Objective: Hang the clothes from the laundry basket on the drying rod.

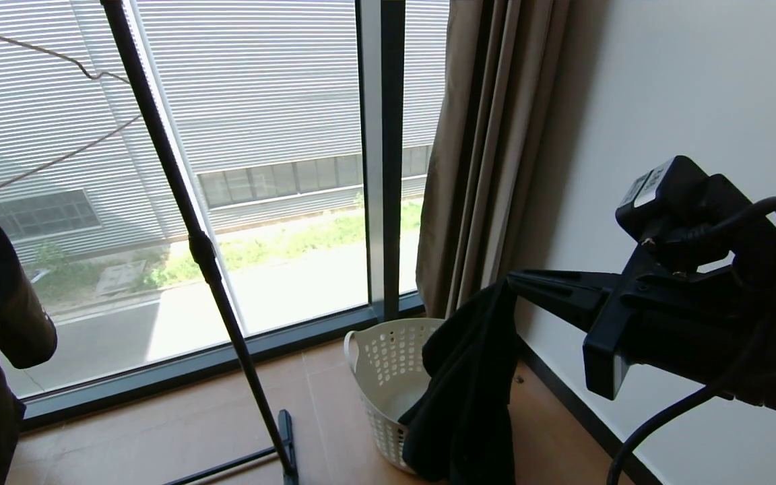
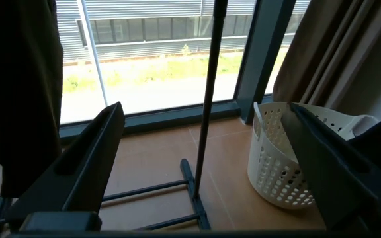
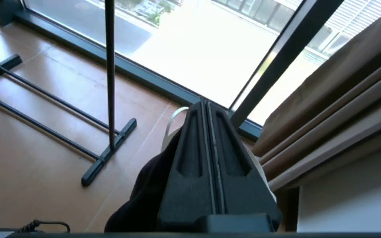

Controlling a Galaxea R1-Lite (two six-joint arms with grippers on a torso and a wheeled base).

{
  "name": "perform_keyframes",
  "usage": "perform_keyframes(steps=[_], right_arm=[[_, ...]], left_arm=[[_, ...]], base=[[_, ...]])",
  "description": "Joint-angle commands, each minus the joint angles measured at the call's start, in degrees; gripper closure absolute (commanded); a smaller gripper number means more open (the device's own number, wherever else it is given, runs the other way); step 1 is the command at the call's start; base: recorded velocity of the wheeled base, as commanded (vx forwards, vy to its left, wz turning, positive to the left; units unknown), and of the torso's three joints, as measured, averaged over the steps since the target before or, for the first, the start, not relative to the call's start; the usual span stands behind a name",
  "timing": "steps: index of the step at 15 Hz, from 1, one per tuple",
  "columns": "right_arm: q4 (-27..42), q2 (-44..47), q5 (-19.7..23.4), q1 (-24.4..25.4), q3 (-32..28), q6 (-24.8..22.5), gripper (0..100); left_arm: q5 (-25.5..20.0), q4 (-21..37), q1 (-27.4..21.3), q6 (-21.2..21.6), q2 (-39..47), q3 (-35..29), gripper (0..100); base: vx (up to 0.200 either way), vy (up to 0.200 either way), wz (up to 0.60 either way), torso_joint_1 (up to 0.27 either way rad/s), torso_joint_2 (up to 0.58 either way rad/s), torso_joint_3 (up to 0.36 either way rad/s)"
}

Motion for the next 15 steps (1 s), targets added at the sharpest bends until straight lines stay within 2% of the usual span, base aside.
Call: perform_keyframes(steps=[1, 9, 15], right_arm=[[0.01, 0.26, -0.02, 0.06, -0.20, -0.06, 100], [-0.25, -0.18, 0.16, 0.06, 0.07, -0.06, 100], [-0.34, -1.23, 0.07, -0.29, 1.65, 0.03, 100]], left_arm=[[-0.05, 0.01, 0.00, 0.18, 0.07, 0.00, 0], [-0.13, 0.01, 0.00, 0.35, 0.07, 0.00, 0], [0.04, 0.01, 0.00, 0.18, 0.07, 0.00, 0]], base=[[0.000, 0.000, 0.00, 0.041, -0.43, -0.242], [0.000, 0.000, 0.00, 0.095, -0.46, -0.347], [0.000, 0.000, 0.00, 0.159, -0.51, -0.353]])
